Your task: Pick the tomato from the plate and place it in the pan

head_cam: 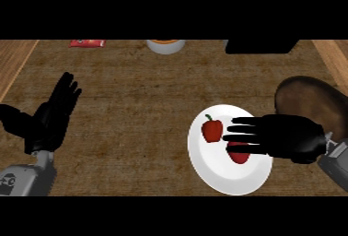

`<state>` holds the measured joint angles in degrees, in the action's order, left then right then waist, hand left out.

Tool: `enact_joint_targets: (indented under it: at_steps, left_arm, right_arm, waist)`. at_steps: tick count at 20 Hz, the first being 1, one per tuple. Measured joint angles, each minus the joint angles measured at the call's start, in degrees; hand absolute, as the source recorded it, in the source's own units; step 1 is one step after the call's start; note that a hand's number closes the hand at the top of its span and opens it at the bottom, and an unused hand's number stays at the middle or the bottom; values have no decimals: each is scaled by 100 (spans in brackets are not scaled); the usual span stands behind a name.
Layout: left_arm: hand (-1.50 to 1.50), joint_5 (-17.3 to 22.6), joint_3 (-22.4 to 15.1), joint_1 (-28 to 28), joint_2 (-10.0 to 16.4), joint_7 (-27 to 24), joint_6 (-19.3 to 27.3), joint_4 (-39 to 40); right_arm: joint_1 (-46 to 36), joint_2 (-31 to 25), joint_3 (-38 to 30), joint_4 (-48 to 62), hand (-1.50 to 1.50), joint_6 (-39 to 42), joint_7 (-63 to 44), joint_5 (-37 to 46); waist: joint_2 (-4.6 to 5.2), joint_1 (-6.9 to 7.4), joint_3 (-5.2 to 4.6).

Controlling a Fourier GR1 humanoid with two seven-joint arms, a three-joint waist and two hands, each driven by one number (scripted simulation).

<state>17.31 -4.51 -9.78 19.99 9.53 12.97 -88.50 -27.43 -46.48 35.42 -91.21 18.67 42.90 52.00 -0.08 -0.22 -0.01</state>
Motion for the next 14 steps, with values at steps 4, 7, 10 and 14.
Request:
enact_joint_targets:
  at_steps: [4, 7, 10, 14]
  left_arm:
    - [0, -79, 67, 42, -57, 103, -61, -97]
    - [0, -103, 160, 67, -59, 159, -170, -165]
    - [0, -156, 225, 101, -117, 174, -241, -214]
    - [0, -279, 256, 145, -241, 153, -286, -236]
  right_arm:
    - [363, 118, -105, -333, -150, 138, -177, 403]
    - [350, 413, -178, -204, -150, 250, -273, 742]
    - [462, 649, -230, -167, -150, 324, -368, 1072]
    - [498, 1089, -293, 170, -150, 280, -340, 1424]
  waist:
    - [-1, 7, -1]
    - [2, 27, 0]
    - [4, 31, 0]
    - [7, 40, 1]
